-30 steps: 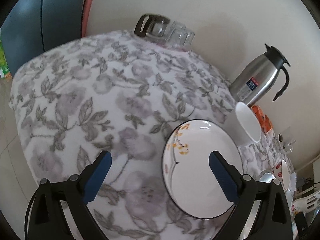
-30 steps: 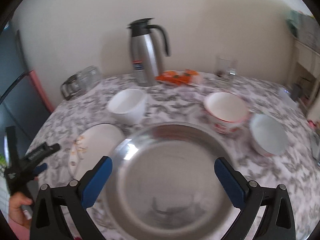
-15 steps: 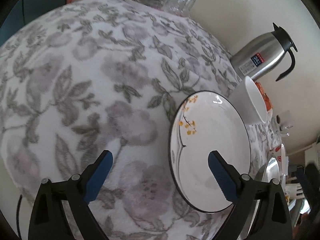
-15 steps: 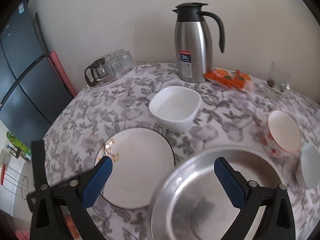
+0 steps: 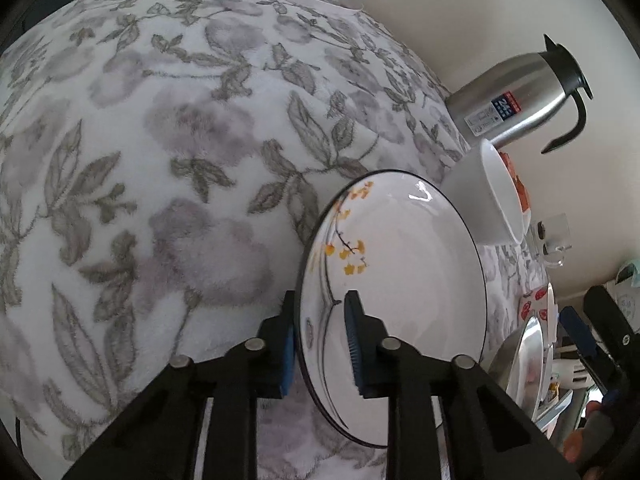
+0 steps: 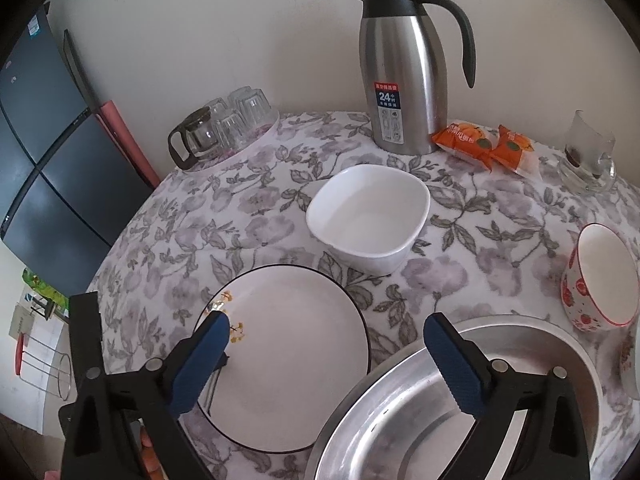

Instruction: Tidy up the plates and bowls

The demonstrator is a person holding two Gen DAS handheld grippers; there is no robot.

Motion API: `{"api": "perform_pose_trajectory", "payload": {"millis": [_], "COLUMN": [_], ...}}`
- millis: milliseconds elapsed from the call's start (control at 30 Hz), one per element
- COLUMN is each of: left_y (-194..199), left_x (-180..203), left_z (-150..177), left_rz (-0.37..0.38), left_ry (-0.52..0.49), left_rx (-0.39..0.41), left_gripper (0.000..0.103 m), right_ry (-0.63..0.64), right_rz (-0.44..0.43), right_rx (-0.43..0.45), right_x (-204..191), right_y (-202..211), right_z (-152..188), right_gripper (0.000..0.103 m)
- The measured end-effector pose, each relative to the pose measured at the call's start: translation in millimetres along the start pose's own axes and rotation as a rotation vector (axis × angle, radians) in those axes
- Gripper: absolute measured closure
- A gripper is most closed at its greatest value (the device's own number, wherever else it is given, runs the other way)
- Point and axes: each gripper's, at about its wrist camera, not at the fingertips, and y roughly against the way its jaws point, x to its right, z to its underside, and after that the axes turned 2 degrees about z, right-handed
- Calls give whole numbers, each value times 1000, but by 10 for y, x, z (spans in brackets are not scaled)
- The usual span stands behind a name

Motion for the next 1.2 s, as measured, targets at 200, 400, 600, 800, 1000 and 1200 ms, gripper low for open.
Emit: {"api": "perform_pose_trajectory", "payload": {"millis": [200,400,600,800,1000,1200], "left_y": [55,124,119,108,103,95], "left_x": [-88,-209,-207,-222,-221,-217], "left_z": [5,-58,-65,-73,-71,-73], "left_rz": [31,64,61,62,59,56], "left_ry": [26,45,28,22,18,20], "left_rx": [37,39,38,37,38,41], "left_gripper": [92,95,95,95,95,95], "right_ry": [9,43,81,54,36,49], "right_rz": [-4,-19,22,87,109,115], "right_rx": [-36,-84,-192,-303,-345,-365], "right_x": [-17,-134,-203,-106,-63,-93], "right_y": [-147,-313,-598,-865,-996,-1062], "right_z": [-7,-18,-104,-150,-121,-138], "right_gripper": [5,19,51,64,74,74]}}
